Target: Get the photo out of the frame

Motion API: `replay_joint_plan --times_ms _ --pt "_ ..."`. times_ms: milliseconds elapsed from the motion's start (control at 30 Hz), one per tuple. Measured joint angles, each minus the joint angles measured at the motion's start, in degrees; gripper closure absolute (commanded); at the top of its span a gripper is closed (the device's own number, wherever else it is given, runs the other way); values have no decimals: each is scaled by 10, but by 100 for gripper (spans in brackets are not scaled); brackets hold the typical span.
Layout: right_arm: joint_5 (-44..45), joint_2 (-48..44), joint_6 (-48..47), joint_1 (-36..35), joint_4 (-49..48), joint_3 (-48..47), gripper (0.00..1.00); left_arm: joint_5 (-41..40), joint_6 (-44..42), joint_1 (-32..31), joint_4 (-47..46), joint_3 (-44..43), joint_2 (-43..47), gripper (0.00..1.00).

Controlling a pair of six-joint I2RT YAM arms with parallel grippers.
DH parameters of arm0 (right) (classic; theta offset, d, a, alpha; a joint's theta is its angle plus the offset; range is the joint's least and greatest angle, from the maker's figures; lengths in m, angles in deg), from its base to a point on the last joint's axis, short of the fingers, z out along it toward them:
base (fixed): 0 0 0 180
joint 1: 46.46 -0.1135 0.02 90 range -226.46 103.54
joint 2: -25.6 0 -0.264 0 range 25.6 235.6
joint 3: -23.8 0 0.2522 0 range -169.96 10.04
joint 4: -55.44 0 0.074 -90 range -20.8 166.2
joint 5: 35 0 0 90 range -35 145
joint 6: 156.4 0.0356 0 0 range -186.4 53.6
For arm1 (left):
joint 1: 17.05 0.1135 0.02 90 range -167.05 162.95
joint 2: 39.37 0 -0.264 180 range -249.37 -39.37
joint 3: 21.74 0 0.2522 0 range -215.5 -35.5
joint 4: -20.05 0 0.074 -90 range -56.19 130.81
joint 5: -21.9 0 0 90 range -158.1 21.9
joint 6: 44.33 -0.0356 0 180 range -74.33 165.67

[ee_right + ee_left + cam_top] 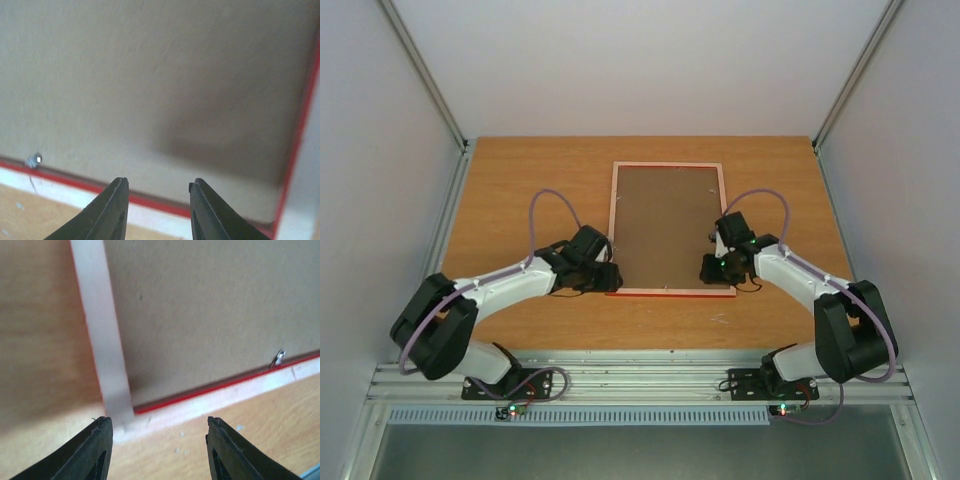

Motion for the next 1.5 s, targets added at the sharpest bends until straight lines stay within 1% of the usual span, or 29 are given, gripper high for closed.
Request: replay_joint_plan --times_ms 100,167,267,367,500,600,767,900,967,1033,1067,1100,1133,1333,1500 --pt "7 -15 20 -39 3 25 59 0 14 -8 1 37 39 44" --pt "17 -29 29 -50 12 37 57 -6 20 -10 5 54 59 43" --pt "47 -43 29 -47 31 30 57 -23 24 -10 16 57 74 42" --pt "62 -40 21 -28 36 6 57 -44 18 -10 30 41 68 41" --pt "61 -16 2 35 30 -29 58 -77 -2 -10 49 -11 28 41" --pt "57 23 -12 77 19 -55 58 -101 -18 -8 54 -53 -15 40" --pt "48 83 -28 97 2 -76 60 -116 -42 -4 61 -105 -87 41" --pt "43 118 -37 97 -8 -78 64 -119 -51 3 63 -121 -123 43" --pt "43 128 -39 99 -10 -78 66 -118 -55 7 63 -123 -136 45" --pt "43 135 -42 100 -12 -78 69 -118 -58 10 64 -123 -148 49" --pt "43 138 -43 100 -13 -78 73 -117 -59 12 64 -123 -152 52" --pt "43 139 -45 100 -14 -78 75 -113 -60 13 64 -123 -155 55" --pt "44 139 -47 100 -13 -78 76 -111 -61 14 62 -124 -156 60" --pt "39 135 -57 104 -16 -75 86 -98 -63 14 56 -123 -155 75" --pt "33 124 -61 100 -13 -65 87 -93 -60 18 45 -103 -140 78"
